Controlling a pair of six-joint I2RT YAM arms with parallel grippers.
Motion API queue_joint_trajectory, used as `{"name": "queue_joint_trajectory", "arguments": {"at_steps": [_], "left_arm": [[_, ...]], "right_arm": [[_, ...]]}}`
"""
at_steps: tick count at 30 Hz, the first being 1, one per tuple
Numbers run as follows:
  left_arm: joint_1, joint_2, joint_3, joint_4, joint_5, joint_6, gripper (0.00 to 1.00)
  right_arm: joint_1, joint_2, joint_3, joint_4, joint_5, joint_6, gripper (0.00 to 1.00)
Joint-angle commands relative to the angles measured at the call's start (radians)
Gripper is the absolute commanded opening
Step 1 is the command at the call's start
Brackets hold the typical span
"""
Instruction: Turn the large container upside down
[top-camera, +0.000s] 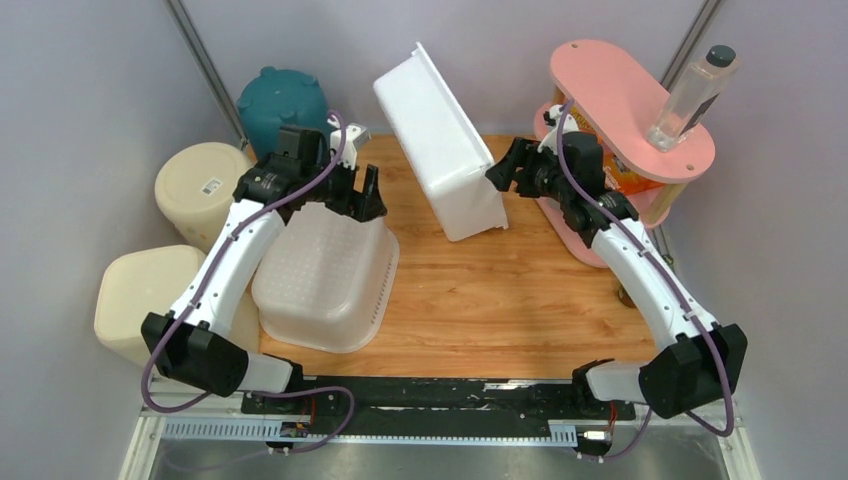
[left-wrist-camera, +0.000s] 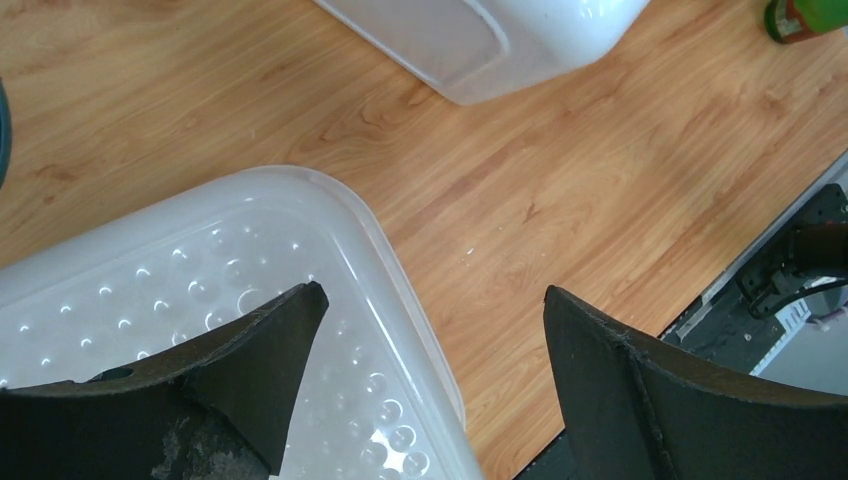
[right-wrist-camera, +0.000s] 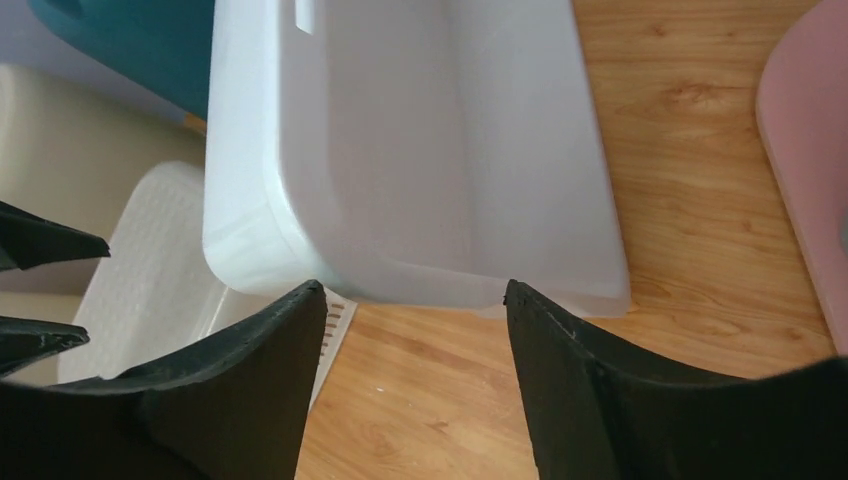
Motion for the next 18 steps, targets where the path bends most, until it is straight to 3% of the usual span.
{"name": "queue_joint_trajectory", "arguments": {"at_steps": [1, 12, 18], "left_arm": [[0.002, 0.0, 0.028, 0.059, 0.038, -0.013, 0.92], [0.002, -0.027, -0.09, 0.096, 0.041, -0.027, 0.92], [0.002, -0.041, -0.098, 0.104, 0.03, -0.017, 0.92]], "right_arm": [[-0.001, 0.066, 0.099, 0.045, -0.066, -0.102, 0.73], [0.071, 0.342, 0.406, 0.114, -0.049, -0.326, 0.79], [0.087, 0.414, 0.47, 0.099, -0.023, -0.411, 0.7]]}}
